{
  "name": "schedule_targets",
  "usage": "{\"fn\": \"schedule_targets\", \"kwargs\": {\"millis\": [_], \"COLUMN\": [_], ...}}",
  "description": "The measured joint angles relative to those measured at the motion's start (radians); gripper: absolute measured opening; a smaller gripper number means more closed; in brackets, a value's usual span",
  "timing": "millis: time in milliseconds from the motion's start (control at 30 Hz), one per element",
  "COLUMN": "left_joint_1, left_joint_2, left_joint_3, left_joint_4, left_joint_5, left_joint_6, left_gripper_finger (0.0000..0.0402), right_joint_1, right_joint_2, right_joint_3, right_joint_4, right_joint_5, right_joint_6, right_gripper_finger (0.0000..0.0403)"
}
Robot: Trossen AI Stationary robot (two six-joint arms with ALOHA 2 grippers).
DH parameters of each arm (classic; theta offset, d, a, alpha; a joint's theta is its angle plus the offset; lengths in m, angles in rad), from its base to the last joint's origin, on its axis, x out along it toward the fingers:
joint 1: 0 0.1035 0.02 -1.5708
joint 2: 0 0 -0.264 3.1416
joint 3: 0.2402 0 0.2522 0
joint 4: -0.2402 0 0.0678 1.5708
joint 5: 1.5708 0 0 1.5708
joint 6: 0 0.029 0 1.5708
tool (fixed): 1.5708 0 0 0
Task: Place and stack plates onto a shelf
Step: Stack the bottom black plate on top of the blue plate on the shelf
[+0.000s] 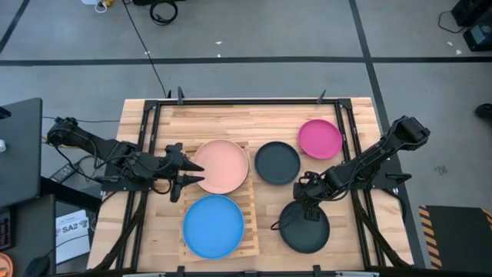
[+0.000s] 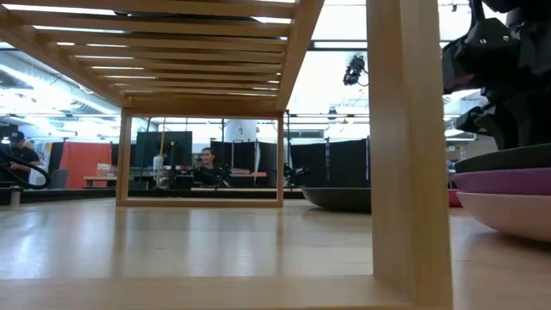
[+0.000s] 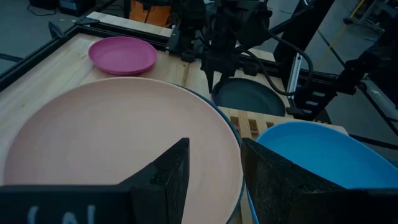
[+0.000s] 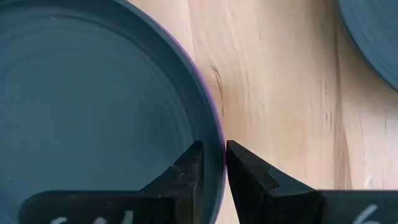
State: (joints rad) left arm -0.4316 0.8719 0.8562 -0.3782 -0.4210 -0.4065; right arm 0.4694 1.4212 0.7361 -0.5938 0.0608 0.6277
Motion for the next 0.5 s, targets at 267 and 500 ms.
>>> {"fn": "schedule_targets", "kwargs": {"millis": [267, 500], "left_joint_1": [0.0, 0.0], "left_joint_2": [0.0, 0.0], "left_joint_3": [0.0, 0.0], "left_joint_4": [0.0, 0.0], "left_joint_5": [0.0, 0.0], "left_joint_6": [0.0, 0.0], "left_gripper_finger": [0.0151, 0.0151], "right_joint_1": [0.0, 0.0], "right_joint_2": [0.0, 0.0], "right_joint_3": [0.0, 0.001], "right_joint_4": [0.004, 0.009], "right_joint_5": [-0.003, -0.006], "right_joint_6": [-0.01, -0.028], "right_gripper_finger": [0.0039, 0.0014]}}
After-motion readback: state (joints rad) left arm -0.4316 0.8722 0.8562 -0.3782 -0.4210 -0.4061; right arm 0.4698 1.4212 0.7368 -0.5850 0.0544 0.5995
